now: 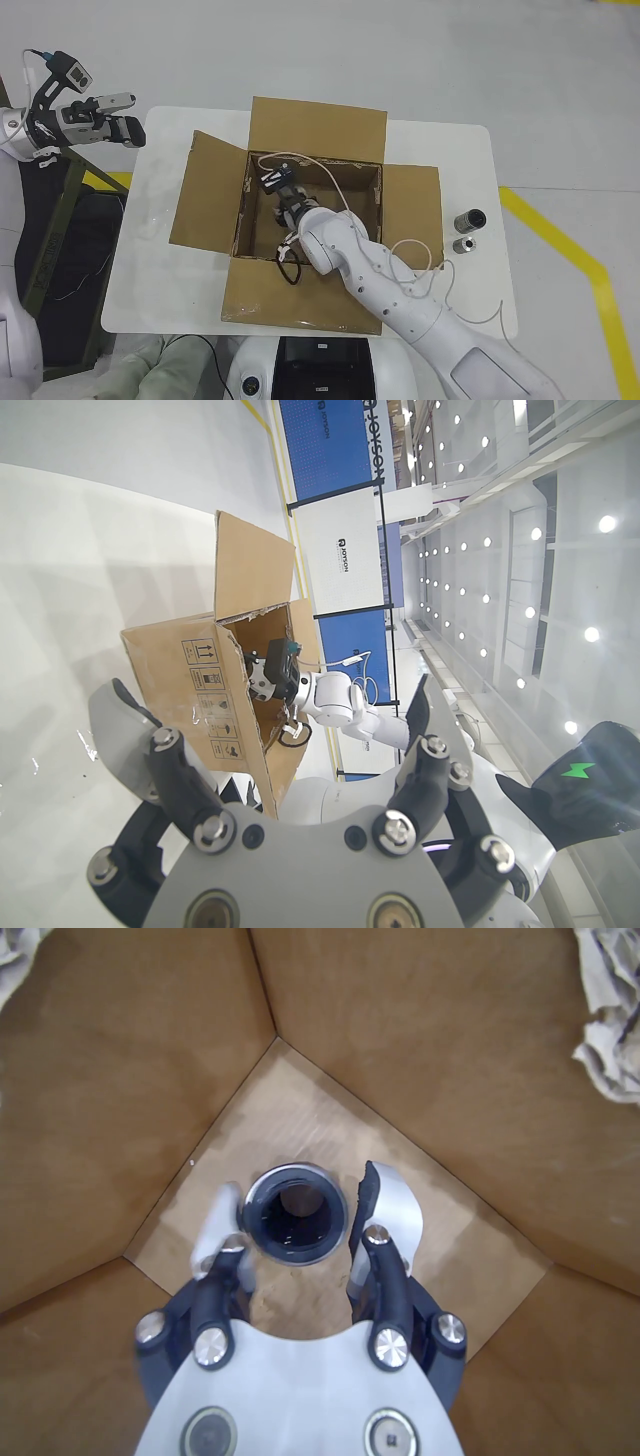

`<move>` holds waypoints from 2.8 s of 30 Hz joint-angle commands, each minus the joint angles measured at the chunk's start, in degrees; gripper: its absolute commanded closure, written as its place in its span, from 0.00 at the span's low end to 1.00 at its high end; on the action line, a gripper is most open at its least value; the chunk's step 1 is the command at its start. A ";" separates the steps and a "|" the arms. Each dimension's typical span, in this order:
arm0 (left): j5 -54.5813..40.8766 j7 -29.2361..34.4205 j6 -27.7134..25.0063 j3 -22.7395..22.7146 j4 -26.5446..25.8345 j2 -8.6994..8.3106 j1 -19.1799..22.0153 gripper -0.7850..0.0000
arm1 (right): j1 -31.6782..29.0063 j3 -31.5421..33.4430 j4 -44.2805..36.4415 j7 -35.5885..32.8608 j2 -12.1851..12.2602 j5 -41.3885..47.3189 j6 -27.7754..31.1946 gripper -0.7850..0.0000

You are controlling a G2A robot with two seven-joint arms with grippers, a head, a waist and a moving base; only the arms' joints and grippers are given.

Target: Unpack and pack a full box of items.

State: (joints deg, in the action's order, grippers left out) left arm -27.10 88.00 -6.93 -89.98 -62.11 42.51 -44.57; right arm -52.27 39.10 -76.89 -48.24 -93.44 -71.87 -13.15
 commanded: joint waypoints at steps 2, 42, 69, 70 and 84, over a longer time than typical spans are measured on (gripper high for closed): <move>0.00 0.00 0.00 0.00 0.00 0.00 0.00 0.00 | -0.61 0.57 -1.97 -0.37 0.08 -0.73 0.16 0.31; 0.00 0.00 0.00 0.00 0.00 0.00 0.00 0.00 | -31.31 28.40 -53.69 -5.65 6.52 -21.17 1.25 0.25; 0.00 0.00 0.00 0.00 0.00 0.00 0.00 0.00 | -45.45 54.49 -53.12 -4.63 8.06 -10.07 0.06 0.25; 0.00 0.00 0.00 0.00 0.00 0.00 0.00 0.00 | -45.68 54.70 -52.59 -4.45 8.07 -9.56 -0.11 0.25; 0.00 0.00 0.00 0.00 0.00 0.00 0.00 0.00 | -47.97 54.54 -45.66 -3.23 8.30 -8.23 -0.79 0.29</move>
State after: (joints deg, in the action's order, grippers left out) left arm -27.10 88.00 -6.93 -89.98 -62.11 42.51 -44.57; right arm -100.38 93.75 -122.93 -51.42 -85.15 -80.01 -13.88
